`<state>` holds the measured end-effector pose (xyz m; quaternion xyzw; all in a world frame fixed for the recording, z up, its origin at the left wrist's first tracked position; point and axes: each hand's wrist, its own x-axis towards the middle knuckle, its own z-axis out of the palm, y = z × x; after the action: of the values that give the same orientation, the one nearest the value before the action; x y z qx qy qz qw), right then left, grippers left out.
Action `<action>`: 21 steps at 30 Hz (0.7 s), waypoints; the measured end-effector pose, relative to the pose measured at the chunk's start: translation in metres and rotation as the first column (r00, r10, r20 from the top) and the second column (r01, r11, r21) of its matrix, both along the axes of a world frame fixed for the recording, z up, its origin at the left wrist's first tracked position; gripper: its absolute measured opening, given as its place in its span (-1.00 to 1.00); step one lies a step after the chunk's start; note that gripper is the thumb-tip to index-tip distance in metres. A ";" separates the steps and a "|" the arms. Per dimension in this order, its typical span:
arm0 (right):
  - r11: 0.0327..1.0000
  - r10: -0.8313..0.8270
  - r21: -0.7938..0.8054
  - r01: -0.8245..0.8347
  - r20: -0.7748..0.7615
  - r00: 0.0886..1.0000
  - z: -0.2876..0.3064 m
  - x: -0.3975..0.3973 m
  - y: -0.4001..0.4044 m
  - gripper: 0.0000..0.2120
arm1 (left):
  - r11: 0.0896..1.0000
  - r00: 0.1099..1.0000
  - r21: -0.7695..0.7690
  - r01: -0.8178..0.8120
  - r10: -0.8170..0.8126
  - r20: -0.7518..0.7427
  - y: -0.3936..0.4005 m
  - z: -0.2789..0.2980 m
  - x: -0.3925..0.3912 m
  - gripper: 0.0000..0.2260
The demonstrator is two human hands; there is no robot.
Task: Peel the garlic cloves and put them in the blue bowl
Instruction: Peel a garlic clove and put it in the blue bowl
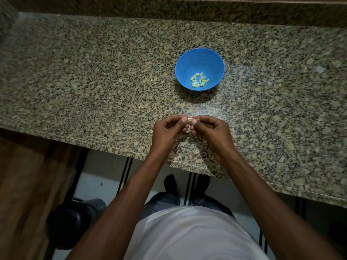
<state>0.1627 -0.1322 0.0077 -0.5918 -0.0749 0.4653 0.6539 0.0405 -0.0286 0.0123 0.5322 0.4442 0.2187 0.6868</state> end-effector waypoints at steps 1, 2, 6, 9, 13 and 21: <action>1.000 -0.003 -0.002 0.003 0.023 1.000 -0.001 -0.001 -0.001 -0.82 | 1.000 1.000 -0.023 -0.010 0.010 0.010 -0.001 0.000 -0.001 -0.82; 1.000 -0.004 -0.005 0.004 0.052 0.999 -0.002 -0.001 -0.002 -0.83 | 0.999 1.000 -0.037 -0.019 0.019 0.015 -0.001 -0.001 -0.001 -0.81; 0.999 0.032 0.003 -0.033 0.169 0.985 -0.003 0.000 -0.003 -0.82 | 1.000 1.000 -0.029 0.004 -0.003 0.019 -0.002 -0.004 -0.005 -0.82; 0.993 0.121 -0.020 -0.119 0.236 0.964 -0.004 0.004 -0.003 -0.83 | 0.997 1.000 -0.070 0.007 -0.006 0.025 -0.002 -0.004 -0.007 -0.82; 0.990 0.141 -0.038 -0.135 0.256 0.956 -0.007 0.003 -0.001 -0.84 | 0.996 1.000 -0.082 0.018 -0.016 0.018 -0.002 -0.001 -0.007 -0.85; 0.957 0.284 -0.201 -0.211 0.484 0.828 -0.009 0.007 0.000 -0.85 | 0.946 0.953 0.174 0.275 -0.243 -0.182 0.017 0.006 -0.017 -0.88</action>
<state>0.1695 -0.1319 -0.0012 -0.7224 -0.2880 0.3779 0.5023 0.0237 -0.0120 0.0179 0.6670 0.3994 0.1264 0.6161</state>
